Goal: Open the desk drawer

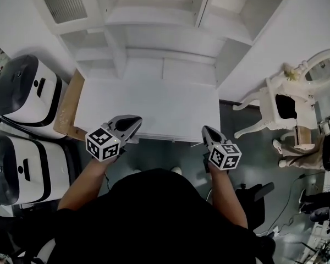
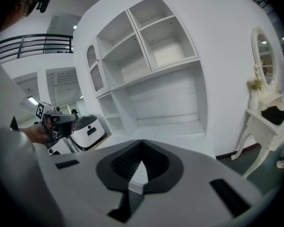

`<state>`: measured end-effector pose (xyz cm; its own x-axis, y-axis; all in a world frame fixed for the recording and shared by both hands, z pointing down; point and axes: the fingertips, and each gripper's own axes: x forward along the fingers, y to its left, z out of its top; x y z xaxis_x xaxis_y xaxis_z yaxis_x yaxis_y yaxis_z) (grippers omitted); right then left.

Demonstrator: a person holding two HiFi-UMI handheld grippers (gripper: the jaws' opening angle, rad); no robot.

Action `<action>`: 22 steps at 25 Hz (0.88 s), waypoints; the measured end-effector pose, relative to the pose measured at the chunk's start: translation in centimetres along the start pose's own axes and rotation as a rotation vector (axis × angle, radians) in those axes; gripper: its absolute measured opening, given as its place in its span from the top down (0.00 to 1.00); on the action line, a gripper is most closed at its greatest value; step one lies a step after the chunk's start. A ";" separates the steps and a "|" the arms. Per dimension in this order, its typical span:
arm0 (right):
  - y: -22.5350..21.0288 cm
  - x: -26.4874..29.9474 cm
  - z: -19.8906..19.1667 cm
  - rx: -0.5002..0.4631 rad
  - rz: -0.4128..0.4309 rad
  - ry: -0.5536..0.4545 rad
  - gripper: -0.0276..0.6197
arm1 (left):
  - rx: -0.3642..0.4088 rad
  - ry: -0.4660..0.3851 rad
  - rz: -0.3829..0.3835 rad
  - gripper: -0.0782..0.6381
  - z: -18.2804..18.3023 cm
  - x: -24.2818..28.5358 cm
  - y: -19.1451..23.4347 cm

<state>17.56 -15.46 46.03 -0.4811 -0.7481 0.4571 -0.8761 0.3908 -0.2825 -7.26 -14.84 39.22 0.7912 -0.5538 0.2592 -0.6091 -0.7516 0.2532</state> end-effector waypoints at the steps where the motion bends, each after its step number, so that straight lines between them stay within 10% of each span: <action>1: -0.4 0.1 0.0 -0.001 0.003 0.002 0.95 | -0.002 -0.001 0.007 0.88 0.0 0.2 -0.1; 22: -3.3 8.0 -11.7 0.041 0.084 0.277 0.95 | -0.077 0.042 0.148 0.88 -3.1 -0.9 1.6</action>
<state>16.20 -16.47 60.44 -0.5478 -0.5368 0.6416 -0.8332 0.4192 -0.3607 -9.11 -14.48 42.32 0.6903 -0.6402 0.3370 -0.7227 -0.6322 0.2793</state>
